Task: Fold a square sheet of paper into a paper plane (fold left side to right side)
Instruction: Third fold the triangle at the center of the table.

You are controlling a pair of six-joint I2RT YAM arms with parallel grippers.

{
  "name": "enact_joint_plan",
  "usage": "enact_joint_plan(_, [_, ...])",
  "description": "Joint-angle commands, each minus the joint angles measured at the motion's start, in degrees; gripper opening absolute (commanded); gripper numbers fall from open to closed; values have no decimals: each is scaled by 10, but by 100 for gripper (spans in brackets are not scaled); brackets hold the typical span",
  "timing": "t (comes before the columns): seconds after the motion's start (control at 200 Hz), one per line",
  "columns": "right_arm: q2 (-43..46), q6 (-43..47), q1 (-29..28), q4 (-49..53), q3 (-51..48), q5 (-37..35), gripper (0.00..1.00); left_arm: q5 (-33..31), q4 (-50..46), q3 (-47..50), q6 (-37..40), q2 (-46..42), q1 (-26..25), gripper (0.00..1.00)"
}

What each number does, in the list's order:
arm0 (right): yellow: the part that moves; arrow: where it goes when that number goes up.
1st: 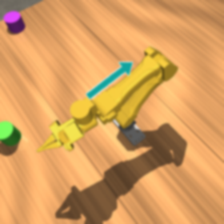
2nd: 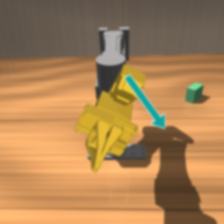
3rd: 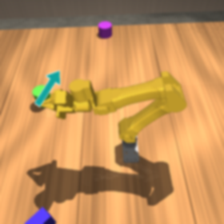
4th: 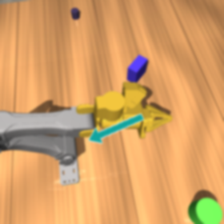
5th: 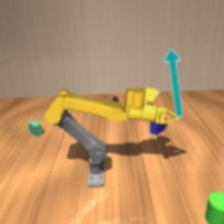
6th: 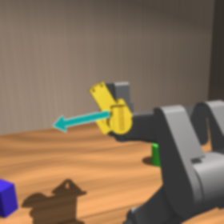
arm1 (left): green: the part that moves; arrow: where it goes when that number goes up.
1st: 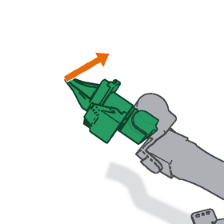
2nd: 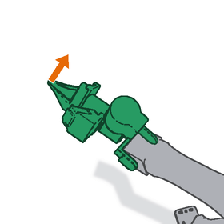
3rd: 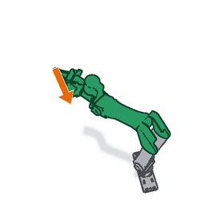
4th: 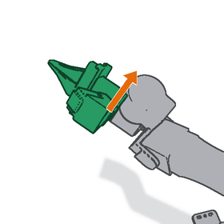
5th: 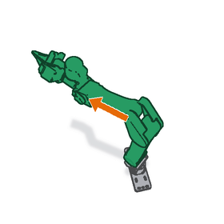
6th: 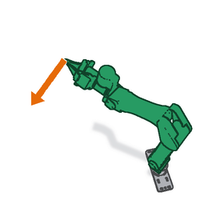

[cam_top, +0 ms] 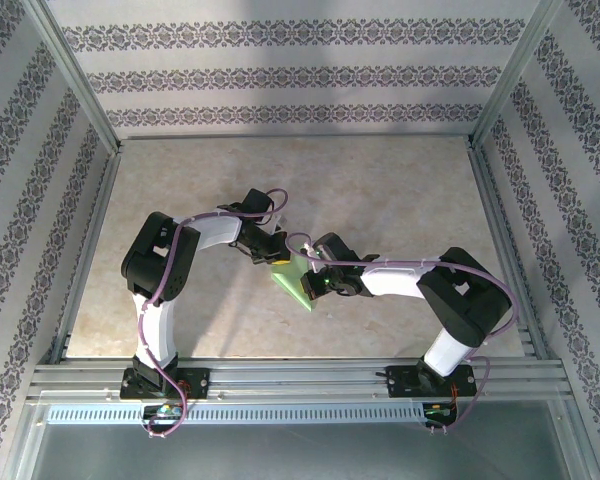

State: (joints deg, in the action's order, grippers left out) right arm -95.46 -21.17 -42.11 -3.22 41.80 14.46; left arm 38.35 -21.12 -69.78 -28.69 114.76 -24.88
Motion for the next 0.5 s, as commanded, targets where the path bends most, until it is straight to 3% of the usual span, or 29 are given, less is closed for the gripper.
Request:
enact_joint_plan(0.0, [-17, -8, 3, -1, 10, 5, 0, -40, -39, 13, 13, 26, -14, 5])
enact_joint_plan(0.495, [-42, -24, 2, 12, -8, 20, 0, -73, -101, -74, 44, -46, 22, 16])
